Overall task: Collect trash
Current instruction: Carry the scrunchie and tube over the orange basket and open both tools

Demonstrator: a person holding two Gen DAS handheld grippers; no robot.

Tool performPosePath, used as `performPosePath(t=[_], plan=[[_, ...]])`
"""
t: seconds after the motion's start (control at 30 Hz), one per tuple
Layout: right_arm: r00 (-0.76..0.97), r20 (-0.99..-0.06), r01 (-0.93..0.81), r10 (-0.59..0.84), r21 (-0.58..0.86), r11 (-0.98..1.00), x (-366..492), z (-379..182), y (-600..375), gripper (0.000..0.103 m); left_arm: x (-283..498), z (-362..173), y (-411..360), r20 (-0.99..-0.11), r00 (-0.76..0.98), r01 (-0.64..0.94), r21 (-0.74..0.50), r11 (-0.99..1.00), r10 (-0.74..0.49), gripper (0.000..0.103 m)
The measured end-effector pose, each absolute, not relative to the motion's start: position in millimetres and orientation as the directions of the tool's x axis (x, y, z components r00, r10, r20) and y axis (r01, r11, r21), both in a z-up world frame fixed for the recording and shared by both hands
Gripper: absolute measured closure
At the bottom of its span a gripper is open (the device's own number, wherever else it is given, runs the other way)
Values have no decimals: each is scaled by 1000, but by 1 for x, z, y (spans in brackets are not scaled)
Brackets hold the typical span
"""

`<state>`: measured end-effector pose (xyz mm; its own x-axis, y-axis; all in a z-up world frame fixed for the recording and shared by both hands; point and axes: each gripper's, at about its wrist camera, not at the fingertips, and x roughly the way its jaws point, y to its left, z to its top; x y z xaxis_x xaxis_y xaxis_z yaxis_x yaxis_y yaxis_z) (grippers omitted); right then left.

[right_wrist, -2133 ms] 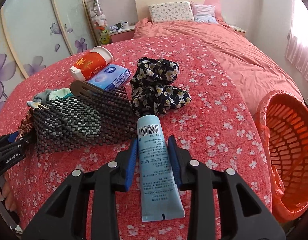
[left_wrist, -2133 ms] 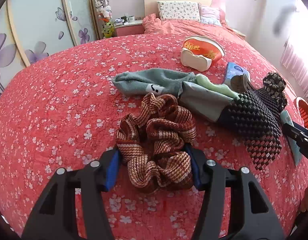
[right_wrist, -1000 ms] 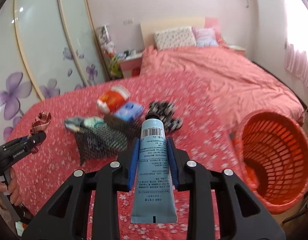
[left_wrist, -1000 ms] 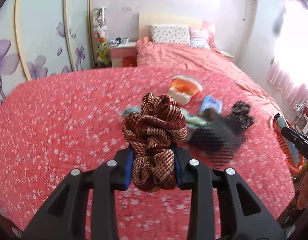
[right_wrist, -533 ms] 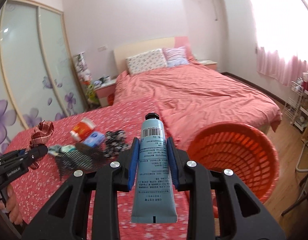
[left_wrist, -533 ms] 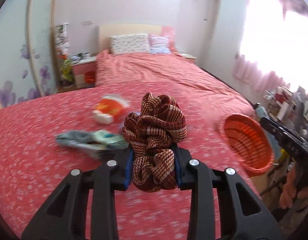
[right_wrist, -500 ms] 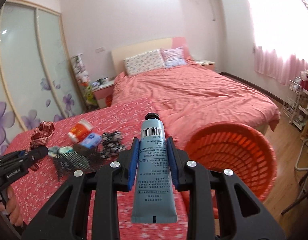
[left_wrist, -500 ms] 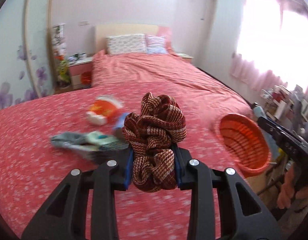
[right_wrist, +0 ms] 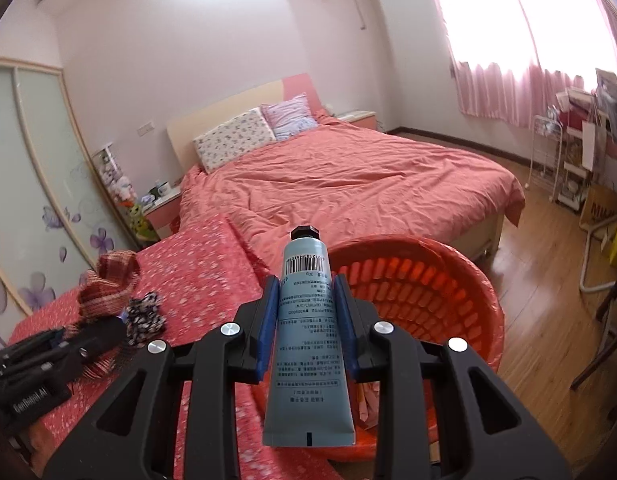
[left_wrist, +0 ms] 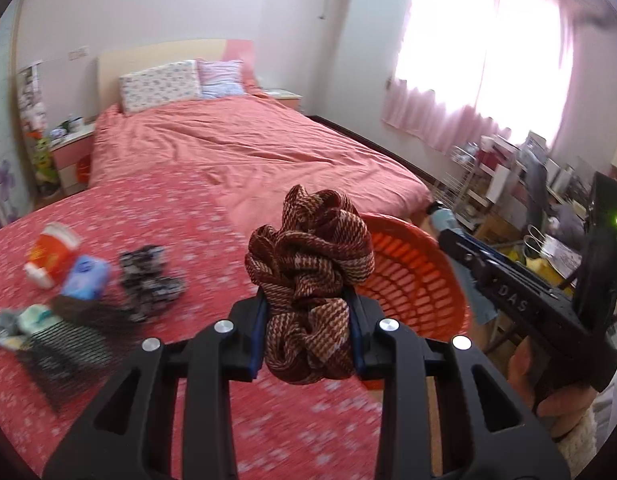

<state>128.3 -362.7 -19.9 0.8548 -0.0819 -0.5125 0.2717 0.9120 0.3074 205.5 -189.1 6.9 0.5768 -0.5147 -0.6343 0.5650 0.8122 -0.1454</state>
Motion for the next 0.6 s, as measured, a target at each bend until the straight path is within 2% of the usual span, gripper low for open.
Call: performPosePath(t=[0.23, 0.27, 0.37, 0.4, 0.47, 0.6], plan=[[855, -512, 301, -87, 353, 886, 142, -32, -396, 74, 223, -18, -253, -675, 512, 617, -140, 774, -530, 69], [857, -508, 300, -84, 361, 883, 143, -33, -399, 74, 226, -21, -259, -682, 507, 618, -138, 774, -527, 67], [854, -515, 303, -69, 386, 871, 152, -41, -410, 73, 240, -35, -274, -708, 510, 599, -114, 793, -488, 49], [851, -521, 308, -65, 395, 865, 154, -45, -414, 65, 246, -42, -276, -722, 509, 587, -107, 802, -469, 44], [843, -533, 326, -73, 398, 858, 153, -48, -417, 56, 252, -47, -276, -736, 509, 573, -98, 814, -446, 42], [836, -538, 347, -107, 368, 863, 142, -51, -413, 53, 255, -52, -257, -740, 539, 543, -60, 838, -403, 42]])
